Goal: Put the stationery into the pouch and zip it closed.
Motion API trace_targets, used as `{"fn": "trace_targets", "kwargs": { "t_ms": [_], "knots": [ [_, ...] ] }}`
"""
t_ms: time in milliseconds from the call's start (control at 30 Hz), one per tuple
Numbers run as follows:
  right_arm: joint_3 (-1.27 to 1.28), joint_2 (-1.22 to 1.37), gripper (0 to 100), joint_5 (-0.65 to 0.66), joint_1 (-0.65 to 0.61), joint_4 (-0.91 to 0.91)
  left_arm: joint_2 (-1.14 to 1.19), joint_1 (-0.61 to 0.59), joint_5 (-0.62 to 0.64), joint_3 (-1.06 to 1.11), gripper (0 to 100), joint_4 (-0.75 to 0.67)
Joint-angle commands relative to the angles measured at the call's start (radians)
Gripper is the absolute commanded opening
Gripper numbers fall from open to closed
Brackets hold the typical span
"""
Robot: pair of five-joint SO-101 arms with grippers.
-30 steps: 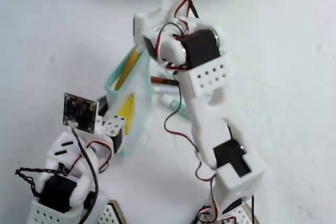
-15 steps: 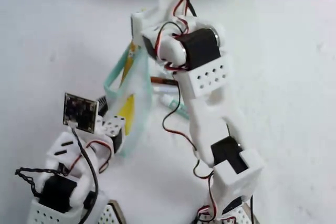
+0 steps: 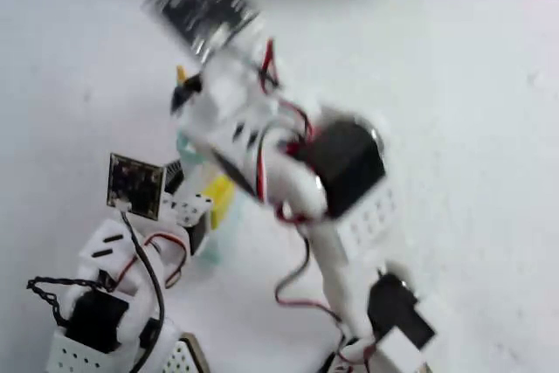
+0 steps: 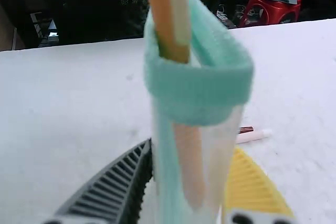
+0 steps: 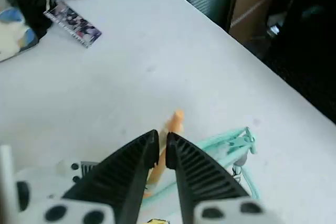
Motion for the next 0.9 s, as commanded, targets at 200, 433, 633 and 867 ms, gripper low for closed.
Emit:
{"fn": "trace_targets", "kwargs": {
  "t_ms": [200,433,633,867],
  "knots": [
    [0.032,-0.151,25.1,-0.06,0.143,0.022,-0.005,-0.002,-0.002,-0.005,22,0.002],
    [0.091,-0.051,17.5,-0.058,0.404,0.016,-0.005,-0.002,-0.006,-0.005,8,0.0],
    [0.184,0.148,14.1,0.012,0.519,0.015,-0.005,-0.004,-0.038,-0.005,2,-0.005],
    [0.313,0.32,14.3,0.279,0.532,0.015,-0.007,-0.097,-0.015,-0.008,2,-0.005]
  ]
}}
